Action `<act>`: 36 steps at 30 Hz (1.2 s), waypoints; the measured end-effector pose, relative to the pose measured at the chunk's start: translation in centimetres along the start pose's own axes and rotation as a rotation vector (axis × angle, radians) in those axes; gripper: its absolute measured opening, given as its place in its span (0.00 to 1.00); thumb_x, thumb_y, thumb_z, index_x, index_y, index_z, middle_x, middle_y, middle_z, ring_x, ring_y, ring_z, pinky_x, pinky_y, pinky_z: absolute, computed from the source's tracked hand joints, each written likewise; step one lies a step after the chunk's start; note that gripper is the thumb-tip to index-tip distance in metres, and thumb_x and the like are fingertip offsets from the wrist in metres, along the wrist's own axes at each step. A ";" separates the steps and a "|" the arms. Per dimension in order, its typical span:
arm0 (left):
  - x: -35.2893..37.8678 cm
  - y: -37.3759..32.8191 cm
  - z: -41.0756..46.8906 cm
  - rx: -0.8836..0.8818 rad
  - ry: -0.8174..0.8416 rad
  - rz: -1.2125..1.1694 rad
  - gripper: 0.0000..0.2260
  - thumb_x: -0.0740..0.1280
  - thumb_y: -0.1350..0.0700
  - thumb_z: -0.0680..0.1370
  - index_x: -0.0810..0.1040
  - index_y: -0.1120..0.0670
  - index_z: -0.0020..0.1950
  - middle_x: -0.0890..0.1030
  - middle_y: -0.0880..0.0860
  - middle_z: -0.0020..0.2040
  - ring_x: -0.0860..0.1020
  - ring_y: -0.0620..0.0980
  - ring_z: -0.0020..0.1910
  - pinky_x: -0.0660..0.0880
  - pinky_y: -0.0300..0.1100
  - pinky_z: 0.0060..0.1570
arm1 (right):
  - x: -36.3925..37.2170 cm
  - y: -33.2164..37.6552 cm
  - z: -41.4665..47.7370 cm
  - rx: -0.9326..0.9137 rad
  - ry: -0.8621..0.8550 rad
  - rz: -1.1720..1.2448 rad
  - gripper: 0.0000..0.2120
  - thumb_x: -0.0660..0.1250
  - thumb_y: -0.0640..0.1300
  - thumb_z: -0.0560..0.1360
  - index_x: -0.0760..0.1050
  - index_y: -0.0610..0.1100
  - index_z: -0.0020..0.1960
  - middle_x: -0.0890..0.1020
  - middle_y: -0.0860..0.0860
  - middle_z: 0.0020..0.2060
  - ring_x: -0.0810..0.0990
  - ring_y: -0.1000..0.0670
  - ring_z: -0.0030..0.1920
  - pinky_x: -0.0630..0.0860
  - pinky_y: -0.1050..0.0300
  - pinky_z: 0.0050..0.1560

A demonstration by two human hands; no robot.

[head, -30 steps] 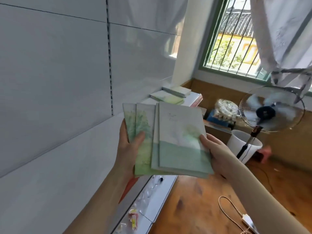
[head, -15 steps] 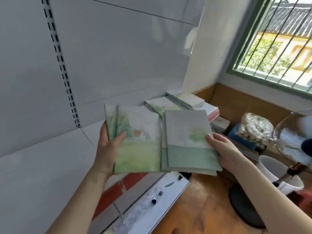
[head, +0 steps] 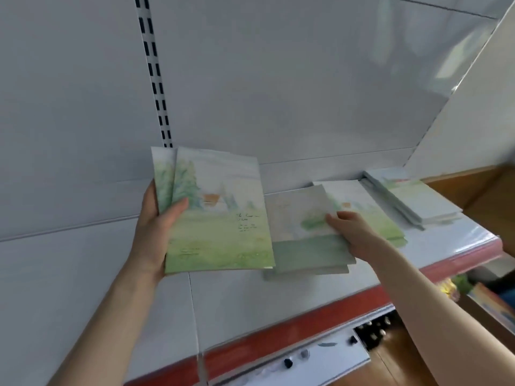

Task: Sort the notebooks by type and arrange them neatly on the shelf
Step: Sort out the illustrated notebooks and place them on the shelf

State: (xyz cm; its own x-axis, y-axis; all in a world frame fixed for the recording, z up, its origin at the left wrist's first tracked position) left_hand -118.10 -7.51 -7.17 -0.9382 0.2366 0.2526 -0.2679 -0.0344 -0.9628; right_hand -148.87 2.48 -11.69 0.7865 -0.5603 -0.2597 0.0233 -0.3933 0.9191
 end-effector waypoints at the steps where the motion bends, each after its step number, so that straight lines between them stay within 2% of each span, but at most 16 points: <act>1: 0.4 0.2 0.4 -0.002 0.009 0.003 0.21 0.62 0.64 0.77 0.69 0.48 0.67 0.80 0.46 0.54 0.82 0.41 0.45 0.77 0.34 0.35 | 0.6 0.0 0.9 0.011 0.006 -0.010 0.09 0.61 0.38 0.78 0.76 0.34 0.50 0.78 0.44 0.36 0.76 0.47 0.34 0.76 0.57 0.37; 3: 1.1 0.5 0.9 -0.003 0.024 0.001 0.21 0.62 0.64 0.77 0.70 0.48 0.67 0.81 0.47 0.56 0.82 0.44 0.48 0.78 0.36 0.37 | 1.4 -0.1 2.4 0.028 -0.005 -0.056 0.08 0.63 0.39 0.77 0.77 0.36 0.44 0.77 0.43 0.36 0.75 0.48 0.33 0.74 0.61 0.31; 7: 2.3 0.9 1.6 -0.005 0.039 -0.008 0.21 0.62 0.64 0.77 0.70 0.46 0.66 0.81 0.47 0.55 0.81 0.45 0.50 0.78 0.36 0.38 | 1.7 0.1 4.0 0.041 -0.005 -0.220 0.06 0.64 0.41 0.76 0.76 0.38 0.48 0.75 0.44 0.37 0.73 0.48 0.35 0.68 0.59 0.33; 10: 3.4 0.9 1.9 -0.010 0.059 -0.003 0.21 0.62 0.64 0.77 0.70 0.46 0.66 0.82 0.46 0.54 0.82 0.46 0.49 0.78 0.35 0.37 | 1.6 0.3 4.3 0.042 0.013 -0.267 0.05 0.64 0.41 0.76 0.74 0.40 0.42 0.71 0.46 0.33 0.70 0.49 0.34 0.65 0.59 0.33; 13: 5.1 0.9 1.9 -0.005 0.080 0.015 0.21 0.62 0.63 0.77 0.70 0.45 0.66 0.81 0.45 0.55 0.81 0.45 0.50 0.78 0.35 0.37 | 1.2 0.4 4.6 0.029 0.026 -0.299 0.09 0.64 0.41 0.76 0.76 0.34 0.43 0.69 0.45 0.32 0.68 0.50 0.33 0.65 0.59 0.32; 15: 6.1 1.1 1.9 0.001 0.086 0.016 0.21 0.62 0.64 0.77 0.70 0.43 0.65 0.81 0.45 0.55 0.81 0.45 0.50 0.77 0.35 0.38 | 0.6 0.5 4.7 0.019 0.028 -0.296 0.13 0.63 0.40 0.76 0.76 0.28 0.49 0.69 0.47 0.32 0.70 0.49 0.35 0.76 0.53 0.39; 16: 6.6 1.1 1.8 0.003 0.087 0.019 0.21 0.62 0.64 0.77 0.70 0.43 0.64 0.81 0.45 0.55 0.81 0.45 0.50 0.78 0.35 0.38 | 0.3 0.6 4.8 0.014 0.029 -0.296 0.14 0.63 0.40 0.76 0.75 0.27 0.51 0.68 0.48 0.32 0.71 0.48 0.37 0.78 0.46 0.47; 19: 8.4 1.4 1.7 0.010 0.069 0.028 0.21 0.62 0.64 0.77 0.70 0.43 0.64 0.81 0.44 0.55 0.81 0.44 0.51 0.78 0.34 0.39 | 0.0 0.8 5.2 -0.002 0.064 -0.332 0.14 0.62 0.40 0.77 0.75 0.28 0.53 0.70 0.46 0.35 0.72 0.48 0.35 0.74 0.40 0.57; 22: 10.8 2.2 1.5 0.006 0.034 0.024 0.21 0.62 0.64 0.77 0.70 0.43 0.64 0.81 0.44 0.55 0.81 0.45 0.51 0.78 0.37 0.40 | -0.3 1.2 6.1 -0.040 0.157 -0.363 0.16 0.60 0.42 0.77 0.74 0.27 0.50 0.79 0.36 0.40 0.70 0.48 0.35 0.75 0.42 0.56; 23: 11.7 2.6 1.4 -0.001 0.019 0.020 0.21 0.62 0.64 0.77 0.70 0.43 0.64 0.81 0.45 0.54 0.81 0.46 0.51 0.77 0.39 0.42 | -0.7 1.2 6.5 -0.046 0.197 -0.366 0.17 0.59 0.43 0.78 0.73 0.27 0.45 0.79 0.33 0.41 0.68 0.48 0.35 0.75 0.50 0.45; 24: 12.7 3.0 1.3 -0.009 0.004 0.011 0.21 0.62 0.64 0.77 0.71 0.43 0.64 0.81 0.45 0.55 0.81 0.47 0.51 0.77 0.41 0.43 | -1.4 1.2 7.1 -0.058 0.233 -0.353 0.17 0.58 0.43 0.78 0.71 0.28 0.41 0.78 0.32 0.40 0.68 0.48 0.35 0.51 0.50 0.44; 25: 13.7 3.4 1.2 -0.016 -0.008 -0.002 0.20 0.62 0.64 0.77 0.71 0.43 0.64 0.81 0.46 0.55 0.81 0.48 0.52 0.76 0.42 0.43 | -2.3 1.4 7.7 -0.075 0.252 -0.311 0.16 0.58 0.43 0.79 0.70 0.30 0.41 0.77 0.32 0.41 0.69 0.48 0.36 0.74 0.43 0.59; 26: 14.9 3.8 1.2 -0.022 -0.018 -0.015 0.20 0.62 0.64 0.77 0.71 0.44 0.64 0.81 0.47 0.55 0.81 0.48 0.52 0.77 0.42 0.43 | -3.6 1.8 8.1 -0.080 0.273 -0.222 0.13 0.57 0.43 0.80 0.71 0.33 0.44 0.77 0.34 0.42 0.73 0.47 0.38 0.75 0.50 0.47; 29: 19.1 5.3 1.2 -0.050 -0.040 -0.075 0.20 0.61 0.64 0.77 0.71 0.46 0.65 0.82 0.48 0.54 0.82 0.48 0.50 0.78 0.38 0.37 | -7.8 2.9 8.6 -0.010 0.474 0.162 0.16 0.55 0.50 0.80 0.72 0.39 0.58 0.80 0.40 0.50 0.81 0.44 0.46 0.80 0.51 0.47; 32: 23.7 7.4 1.5 -0.093 -0.041 -0.131 0.19 0.61 0.65 0.77 0.71 0.48 0.65 0.82 0.50 0.52 0.82 0.49 0.46 0.77 0.39 0.35 | -11.1 3.5 8.7 -0.006 0.597 0.219 0.20 0.57 0.53 0.79 0.74 0.38 0.60 0.81 0.41 0.46 0.80 0.43 0.42 0.78 0.54 0.39; 36: 28.6 10.4 1.8 -0.159 -0.039 -0.018 0.16 0.62 0.66 0.76 0.72 0.50 0.61 0.82 0.50 0.50 0.81 0.50 0.48 0.79 0.44 0.44 | -14.3 2.4 10.5 -0.083 0.299 0.181 0.14 0.65 0.36 0.76 0.73 0.38 0.61 0.82 0.44 0.46 0.81 0.46 0.41 0.79 0.58 0.37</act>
State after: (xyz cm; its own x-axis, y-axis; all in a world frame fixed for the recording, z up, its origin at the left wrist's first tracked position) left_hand -148.15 -2.86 -9.75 -0.9423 0.1975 0.2703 -0.2494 0.1247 -0.9603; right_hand -166.54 1.90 -8.90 0.9278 -0.3729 -0.0034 -0.0929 -0.2400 0.9663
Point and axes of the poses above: each hand's wrist, its own z-axis towards the middle knuckle, its own x-axis out of the palm, y = z × x, the point moved 3 cm from there along z, towards the middle knuckle
